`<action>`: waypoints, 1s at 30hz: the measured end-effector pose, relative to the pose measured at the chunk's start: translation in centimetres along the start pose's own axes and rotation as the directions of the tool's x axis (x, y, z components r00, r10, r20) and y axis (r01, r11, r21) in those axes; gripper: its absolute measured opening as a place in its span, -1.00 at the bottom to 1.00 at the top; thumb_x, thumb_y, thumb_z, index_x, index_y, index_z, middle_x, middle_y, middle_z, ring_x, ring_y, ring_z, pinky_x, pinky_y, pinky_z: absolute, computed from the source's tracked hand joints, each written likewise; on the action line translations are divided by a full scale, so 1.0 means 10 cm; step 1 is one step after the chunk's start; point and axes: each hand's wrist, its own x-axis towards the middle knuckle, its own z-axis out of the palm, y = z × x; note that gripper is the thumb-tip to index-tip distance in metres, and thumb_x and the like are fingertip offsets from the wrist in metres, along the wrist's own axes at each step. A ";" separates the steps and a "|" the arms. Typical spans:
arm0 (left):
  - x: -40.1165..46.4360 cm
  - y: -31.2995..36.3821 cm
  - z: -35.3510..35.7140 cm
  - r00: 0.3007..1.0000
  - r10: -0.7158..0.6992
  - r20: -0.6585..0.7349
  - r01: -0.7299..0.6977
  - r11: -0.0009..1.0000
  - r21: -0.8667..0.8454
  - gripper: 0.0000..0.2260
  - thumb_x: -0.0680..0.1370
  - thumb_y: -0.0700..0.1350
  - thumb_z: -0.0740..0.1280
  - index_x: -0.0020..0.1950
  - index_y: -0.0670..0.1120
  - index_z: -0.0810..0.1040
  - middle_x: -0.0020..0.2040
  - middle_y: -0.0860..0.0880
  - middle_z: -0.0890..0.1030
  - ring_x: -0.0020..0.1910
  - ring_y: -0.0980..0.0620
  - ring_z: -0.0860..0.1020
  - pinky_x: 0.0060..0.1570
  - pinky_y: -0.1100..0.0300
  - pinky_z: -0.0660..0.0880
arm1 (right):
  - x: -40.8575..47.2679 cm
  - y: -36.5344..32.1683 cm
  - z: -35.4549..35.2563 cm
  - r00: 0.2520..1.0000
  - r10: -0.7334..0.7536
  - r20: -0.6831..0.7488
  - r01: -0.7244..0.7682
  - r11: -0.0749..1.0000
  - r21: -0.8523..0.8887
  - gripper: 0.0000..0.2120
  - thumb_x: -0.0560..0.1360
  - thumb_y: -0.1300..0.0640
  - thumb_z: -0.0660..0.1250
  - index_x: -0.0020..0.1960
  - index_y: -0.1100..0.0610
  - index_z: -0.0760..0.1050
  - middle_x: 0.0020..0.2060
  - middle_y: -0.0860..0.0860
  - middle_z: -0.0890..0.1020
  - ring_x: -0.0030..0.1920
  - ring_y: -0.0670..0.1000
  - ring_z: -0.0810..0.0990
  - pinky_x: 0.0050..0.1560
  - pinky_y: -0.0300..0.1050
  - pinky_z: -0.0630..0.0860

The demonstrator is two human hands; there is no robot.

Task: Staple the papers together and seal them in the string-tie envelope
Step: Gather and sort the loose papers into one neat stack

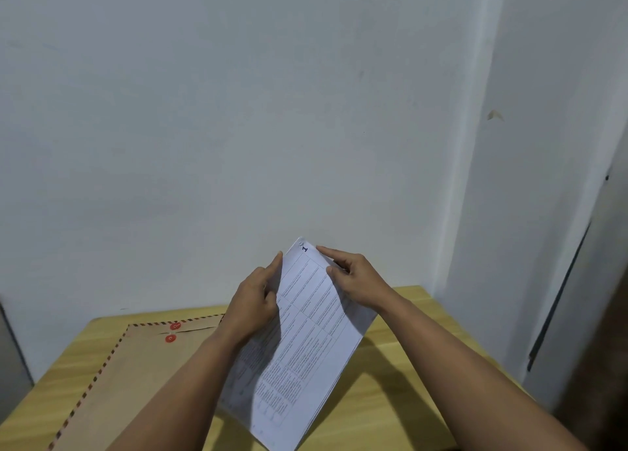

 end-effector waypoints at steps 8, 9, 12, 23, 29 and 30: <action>0.03 0.04 0.06 0.998 -0.002 -0.060 -0.003 0.997 -0.081 -0.37 0.59 -0.34 0.21 0.58 0.15 0.32 0.02 -0.03 0.59 -0.07 0.14 0.52 -0.11 0.34 0.38 | 0.02 -0.07 -0.08 0.999 0.036 0.005 -0.036 0.999 0.039 -0.63 0.67 0.23 0.28 0.43 -0.01 0.57 0.24 -0.16 0.69 0.23 -0.21 0.64 0.33 -0.18 0.54; 0.03 0.04 0.07 0.997 0.002 -0.073 -0.009 0.995 -0.097 -0.38 0.59 -0.35 0.22 0.57 0.16 0.33 -0.01 -0.01 0.58 -0.09 0.16 0.51 -0.12 0.32 0.38 | 0.03 -0.06 -0.09 0.999 0.039 0.008 -0.039 0.999 0.035 -0.63 0.66 0.21 0.30 0.42 -0.02 0.58 0.20 -0.13 0.72 0.20 -0.17 0.66 0.30 -0.18 0.55; 0.04 0.08 0.06 0.994 0.014 -0.107 -0.029 0.991 -0.134 -0.41 0.60 -0.35 0.23 0.55 0.12 0.37 -0.11 0.08 0.52 -0.16 0.31 0.48 -0.16 0.47 0.35 | 0.03 -0.02 -0.18 0.998 0.065 0.009 -0.065 0.998 -0.004 -0.64 0.58 0.12 0.40 0.36 -0.08 0.63 -0.06 0.03 0.73 -0.07 -0.07 0.66 0.10 -0.15 0.56; 0.20 0.18 -0.02 0.958 -0.110 -0.265 0.012 0.939 -0.344 -0.39 0.60 -0.35 0.18 0.55 0.18 0.38 0.08 0.04 0.61 0.00 0.00 0.57 0.04 0.22 0.47 | -0.15 0.05 -0.58 0.929 0.370 -0.005 -0.333 0.842 0.424 -0.67 0.43 0.15 0.61 0.17 0.13 0.69 0.10 0.12 0.76 0.05 0.11 0.73 0.05 0.02 0.62; 0.28 0.41 0.11 0.919 -0.164 -0.357 0.003 0.912 -0.411 -0.41 0.64 -0.32 0.17 0.60 0.18 0.30 0.10 0.17 0.53 -0.02 0.19 0.52 0.08 0.27 0.47 | -0.13 -0.01 -0.51 0.938 0.336 -0.081 -0.251 0.823 0.510 -0.77 0.58 0.23 0.44 0.23 0.07 0.63 0.13 0.05 0.75 0.08 0.12 0.74 0.07 0.09 0.67; 0.28 0.44 0.14 0.919 -0.167 -0.356 0.002 0.907 -0.421 -0.40 0.64 -0.32 0.16 0.59 0.19 0.30 0.16 0.18 0.54 0.04 0.17 0.54 0.12 0.24 0.50 | -0.12 -0.03 -0.49 0.935 0.331 -0.129 -0.225 0.834 0.504 -0.81 0.61 0.22 0.40 0.19 0.06 0.64 0.10 0.03 0.75 0.06 0.09 0.75 0.02 0.06 0.67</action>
